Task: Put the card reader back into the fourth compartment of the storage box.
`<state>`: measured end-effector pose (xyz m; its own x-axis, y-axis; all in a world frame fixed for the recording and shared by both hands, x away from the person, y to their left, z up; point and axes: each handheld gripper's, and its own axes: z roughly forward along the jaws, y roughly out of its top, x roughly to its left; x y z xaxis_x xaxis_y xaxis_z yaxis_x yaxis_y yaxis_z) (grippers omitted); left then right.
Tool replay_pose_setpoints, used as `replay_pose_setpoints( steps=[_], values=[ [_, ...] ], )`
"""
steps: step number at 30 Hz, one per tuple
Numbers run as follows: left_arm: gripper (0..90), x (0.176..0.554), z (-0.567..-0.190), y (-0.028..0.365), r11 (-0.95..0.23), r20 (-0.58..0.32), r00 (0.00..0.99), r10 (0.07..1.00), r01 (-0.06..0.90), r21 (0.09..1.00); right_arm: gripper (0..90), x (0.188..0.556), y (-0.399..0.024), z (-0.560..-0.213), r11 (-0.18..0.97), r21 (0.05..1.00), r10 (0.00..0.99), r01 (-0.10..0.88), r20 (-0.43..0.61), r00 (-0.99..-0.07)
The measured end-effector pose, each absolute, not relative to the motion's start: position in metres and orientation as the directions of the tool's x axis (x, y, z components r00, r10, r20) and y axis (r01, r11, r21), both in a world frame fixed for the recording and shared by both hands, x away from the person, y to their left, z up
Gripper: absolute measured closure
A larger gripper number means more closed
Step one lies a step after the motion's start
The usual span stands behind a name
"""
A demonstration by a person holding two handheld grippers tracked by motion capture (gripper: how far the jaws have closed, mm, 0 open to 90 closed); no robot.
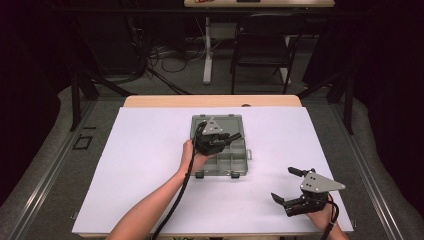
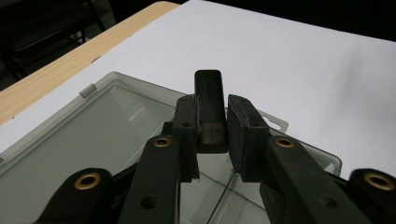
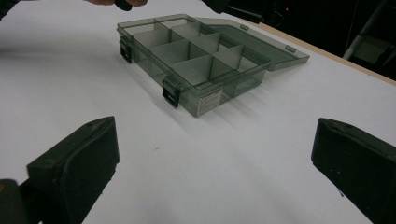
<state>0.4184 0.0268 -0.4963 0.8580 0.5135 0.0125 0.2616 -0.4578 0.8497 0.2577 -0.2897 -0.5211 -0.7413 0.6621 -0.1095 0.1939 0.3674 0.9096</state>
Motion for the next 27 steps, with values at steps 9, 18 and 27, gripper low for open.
replay_pose_setpoints(
  steps=[9, 18, 27],
  values=[
    [74.4, 0.421, -0.499, 0.02, -0.475, 0.025, 0.838, 0.545, 0.284, 0.832, 0.4, 0.257, -0.29, -0.521, 0.364, 0.911, 0.664, 0.195, -0.106, -0.74],
    [74.4, 0.423, -0.504, 0.012, -0.503, 0.034, 0.826, 0.562, 0.309, 0.807, 0.4, 0.257, -0.29, -0.521, 0.363, 0.912, 0.664, 0.192, -0.109, -0.74],
    [74.4, 0.423, -0.508, 0.005, -0.532, 0.039, 0.822, 0.568, 0.33, 0.78, 0.4, 0.257, -0.291, -0.52, 0.362, 0.912, 0.665, 0.19, -0.11, -0.739]
  ],
)
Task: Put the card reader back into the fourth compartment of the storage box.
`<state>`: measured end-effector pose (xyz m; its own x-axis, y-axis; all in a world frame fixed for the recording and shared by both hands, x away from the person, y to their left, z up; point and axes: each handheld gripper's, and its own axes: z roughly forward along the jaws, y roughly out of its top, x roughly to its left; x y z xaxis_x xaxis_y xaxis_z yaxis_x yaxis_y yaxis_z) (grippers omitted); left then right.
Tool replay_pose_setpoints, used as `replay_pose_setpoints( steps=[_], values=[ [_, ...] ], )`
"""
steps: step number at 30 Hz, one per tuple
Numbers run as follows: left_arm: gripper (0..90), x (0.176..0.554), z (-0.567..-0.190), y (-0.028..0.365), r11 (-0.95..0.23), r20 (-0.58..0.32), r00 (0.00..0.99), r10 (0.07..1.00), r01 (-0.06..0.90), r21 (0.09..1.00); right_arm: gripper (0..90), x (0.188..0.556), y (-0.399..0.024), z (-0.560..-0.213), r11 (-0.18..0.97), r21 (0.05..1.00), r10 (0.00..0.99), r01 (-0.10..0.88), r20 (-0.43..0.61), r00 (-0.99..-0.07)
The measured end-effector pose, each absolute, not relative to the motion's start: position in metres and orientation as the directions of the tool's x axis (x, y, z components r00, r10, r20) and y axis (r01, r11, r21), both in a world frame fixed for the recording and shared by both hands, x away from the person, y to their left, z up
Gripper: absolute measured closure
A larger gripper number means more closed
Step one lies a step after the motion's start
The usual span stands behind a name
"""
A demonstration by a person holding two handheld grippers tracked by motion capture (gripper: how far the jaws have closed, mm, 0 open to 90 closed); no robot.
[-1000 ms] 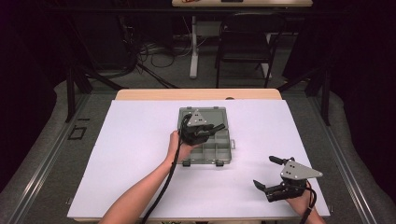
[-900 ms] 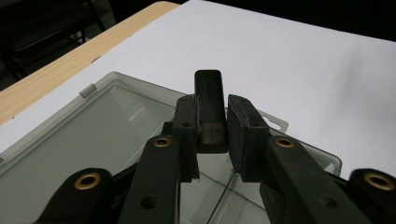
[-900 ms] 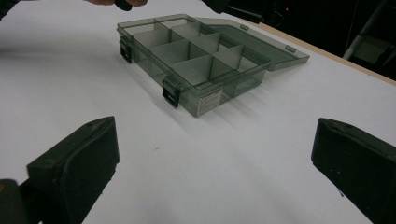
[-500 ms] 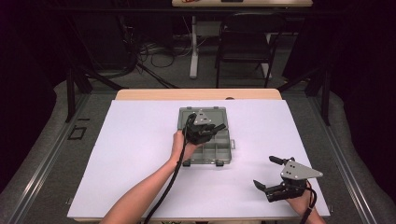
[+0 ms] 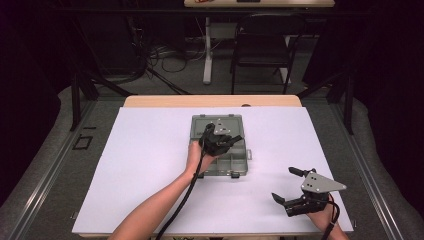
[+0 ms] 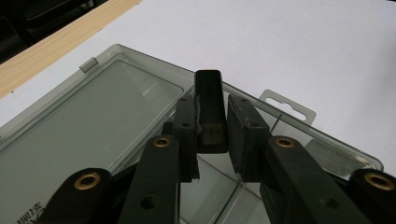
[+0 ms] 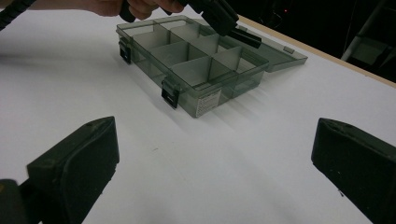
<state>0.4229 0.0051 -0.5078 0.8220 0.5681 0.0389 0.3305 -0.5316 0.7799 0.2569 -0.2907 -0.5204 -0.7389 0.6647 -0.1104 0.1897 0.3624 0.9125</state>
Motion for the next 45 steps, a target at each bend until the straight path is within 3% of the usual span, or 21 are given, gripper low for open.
replay_pose_setpoints(
  steps=[11, 12, 15, 16, 20, 21, 23, 33, 45],
  values=[
    [73.5, 0.428, -0.516, -0.007, -0.551, 0.021, 0.816, 0.578, 0.371, 0.748, 0.4, 0.257, -0.291, -0.52, 0.362, 0.913, 0.665, 0.189, -0.111, -0.738],
    [71.0, 0.428, -0.516, -0.008, -0.544, 0.018, 0.811, 0.585, 0.375, 0.75, 0.4, 0.257, -0.291, -0.52, 0.364, 0.912, 0.665, 0.19, -0.112, -0.739],
    [44.0, 0.428, -0.514, -0.007, -0.533, 0.003, 0.811, 0.586, 0.382, 0.755, 0.4, 0.257, -0.291, -0.52, 0.362, 0.913, 0.665, 0.189, -0.11, -0.739],
    [44.0, 0.428, -0.512, -0.006, -0.53, 0.002, 0.812, 0.584, 0.379, 0.759, 0.4, 0.257, -0.291, -0.52, 0.362, 0.913, 0.665, 0.189, -0.11, -0.739],
    [27.5, 0.424, -0.506, 0.001, -0.51, -0.012, 0.812, 0.584, 0.377, 0.773, 0.4, 0.257, -0.292, -0.52, 0.361, 0.913, 0.665, 0.191, -0.108, -0.739],
    [19.8, 0.422, -0.502, 0.006, -0.515, -0.004, 0.819, 0.574, 0.365, 0.775, 0.4, 0.257, -0.291, -0.52, 0.363, 0.912, 0.664, 0.193, -0.108, -0.74],
    [15.8, 0.42, -0.5, 0.008, -0.514, -0.002, 0.821, 0.571, 0.36, 0.779, 0.4, 0.257, -0.291, -0.52, 0.363, 0.912, 0.663, 0.192, -0.108, -0.741],
    [3.8, 0.406, -0.488, 0.033, -0.51, 0.001, 0.831, 0.556, 0.34, 0.79, 0.4, 0.257, -0.29, -0.52, 0.365, 0.911, 0.661, 0.193, -0.108, -0.743],
    [0.0, 0.391, -0.481, 0.063, -0.502, -0.007, 0.824, 0.567, 0.351, 0.791, 0.4, 0.257, -0.29, -0.52, 0.363, 0.911, 0.659, 0.196, -0.103, -0.745]
  ],
)
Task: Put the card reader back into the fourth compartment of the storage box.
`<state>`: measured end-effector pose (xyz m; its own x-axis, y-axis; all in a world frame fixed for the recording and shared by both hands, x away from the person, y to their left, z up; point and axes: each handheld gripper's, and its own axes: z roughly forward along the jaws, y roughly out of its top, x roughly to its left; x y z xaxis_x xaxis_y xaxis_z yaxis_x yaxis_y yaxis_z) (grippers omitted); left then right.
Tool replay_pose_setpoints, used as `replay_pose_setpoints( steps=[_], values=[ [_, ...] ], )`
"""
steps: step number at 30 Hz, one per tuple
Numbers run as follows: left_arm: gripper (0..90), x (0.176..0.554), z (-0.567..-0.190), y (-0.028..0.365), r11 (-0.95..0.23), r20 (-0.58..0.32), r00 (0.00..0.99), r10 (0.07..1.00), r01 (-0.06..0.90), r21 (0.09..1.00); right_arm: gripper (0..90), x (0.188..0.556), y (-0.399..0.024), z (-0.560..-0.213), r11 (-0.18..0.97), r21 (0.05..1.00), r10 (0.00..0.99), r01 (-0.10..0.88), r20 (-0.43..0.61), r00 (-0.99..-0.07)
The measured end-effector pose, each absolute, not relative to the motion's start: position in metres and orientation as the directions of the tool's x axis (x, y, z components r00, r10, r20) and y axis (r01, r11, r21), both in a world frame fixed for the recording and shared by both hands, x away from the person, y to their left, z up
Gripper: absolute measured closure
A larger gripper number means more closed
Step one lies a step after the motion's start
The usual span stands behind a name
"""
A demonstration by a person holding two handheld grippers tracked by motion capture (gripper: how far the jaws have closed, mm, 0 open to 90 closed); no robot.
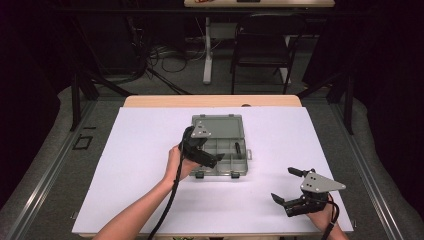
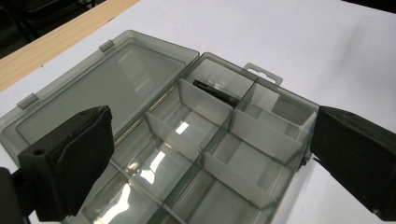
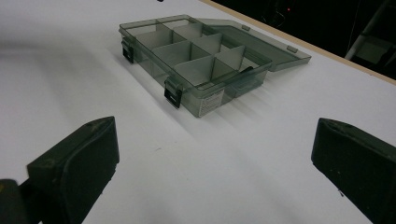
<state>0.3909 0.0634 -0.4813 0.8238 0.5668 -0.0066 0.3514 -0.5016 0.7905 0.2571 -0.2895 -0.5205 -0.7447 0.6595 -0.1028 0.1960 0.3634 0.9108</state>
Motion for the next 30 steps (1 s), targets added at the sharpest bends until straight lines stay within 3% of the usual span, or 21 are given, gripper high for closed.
replay_pose_setpoints(
  steps=[30],
  values=[
    [0.0, 0.349, -0.485, 0.137, -0.414, -0.019, 0.786, 0.618, 0.346, 0.842, 0.2, 0.257, -0.288, -0.521, 0.366, 0.907, 0.659, 0.207, -0.096, -0.746]
  ],
)
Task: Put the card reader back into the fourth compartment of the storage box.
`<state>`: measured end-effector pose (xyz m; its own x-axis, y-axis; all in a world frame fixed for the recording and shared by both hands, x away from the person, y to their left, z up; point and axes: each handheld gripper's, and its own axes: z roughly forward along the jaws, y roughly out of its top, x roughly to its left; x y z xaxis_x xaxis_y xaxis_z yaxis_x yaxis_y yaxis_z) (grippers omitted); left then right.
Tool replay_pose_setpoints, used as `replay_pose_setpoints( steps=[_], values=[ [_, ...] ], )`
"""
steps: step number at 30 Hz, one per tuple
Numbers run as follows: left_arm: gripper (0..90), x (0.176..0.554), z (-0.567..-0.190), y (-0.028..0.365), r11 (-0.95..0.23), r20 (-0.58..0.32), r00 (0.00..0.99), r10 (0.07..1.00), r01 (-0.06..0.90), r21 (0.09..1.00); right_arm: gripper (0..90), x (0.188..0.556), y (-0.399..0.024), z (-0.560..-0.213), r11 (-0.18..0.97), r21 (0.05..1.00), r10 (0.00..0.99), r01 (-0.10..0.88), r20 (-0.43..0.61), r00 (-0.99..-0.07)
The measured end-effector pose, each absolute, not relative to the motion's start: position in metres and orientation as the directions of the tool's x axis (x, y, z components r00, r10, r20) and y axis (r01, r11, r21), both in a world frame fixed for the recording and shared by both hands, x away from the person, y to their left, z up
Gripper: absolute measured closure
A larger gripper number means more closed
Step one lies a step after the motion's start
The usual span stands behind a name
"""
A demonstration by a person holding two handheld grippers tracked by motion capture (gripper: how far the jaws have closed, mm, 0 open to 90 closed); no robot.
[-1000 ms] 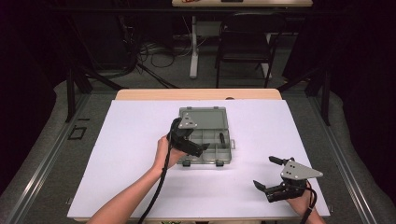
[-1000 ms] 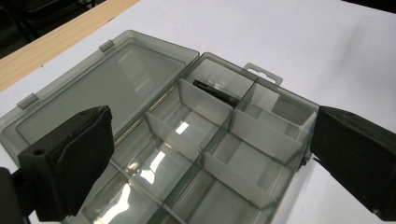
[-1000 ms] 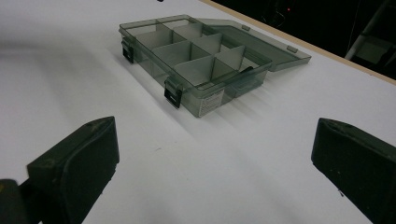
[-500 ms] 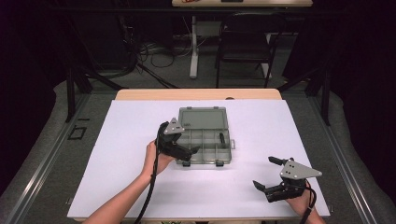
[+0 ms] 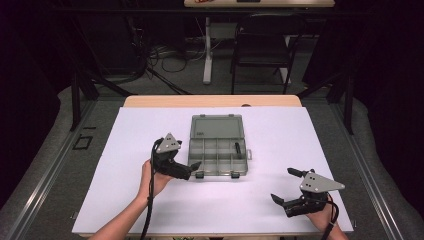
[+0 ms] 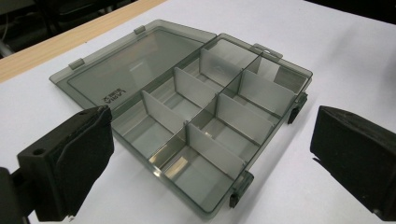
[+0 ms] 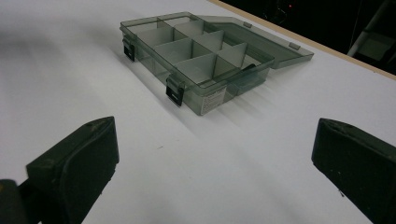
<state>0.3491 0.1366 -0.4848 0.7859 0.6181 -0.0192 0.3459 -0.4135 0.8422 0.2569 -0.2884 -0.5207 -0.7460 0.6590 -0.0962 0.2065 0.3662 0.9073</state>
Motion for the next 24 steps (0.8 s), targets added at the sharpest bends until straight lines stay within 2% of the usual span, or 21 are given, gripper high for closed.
replay_pose_setpoints(
  steps=[24],
  values=[
    [0.0, 0.312, -0.499, 0.182, -0.341, -0.031, 0.736, 0.676, 0.35, 0.872, 0.2, 0.257, -0.288, -0.521, 0.368, 0.906, 0.66, 0.209, -0.096, -0.745]
  ],
)
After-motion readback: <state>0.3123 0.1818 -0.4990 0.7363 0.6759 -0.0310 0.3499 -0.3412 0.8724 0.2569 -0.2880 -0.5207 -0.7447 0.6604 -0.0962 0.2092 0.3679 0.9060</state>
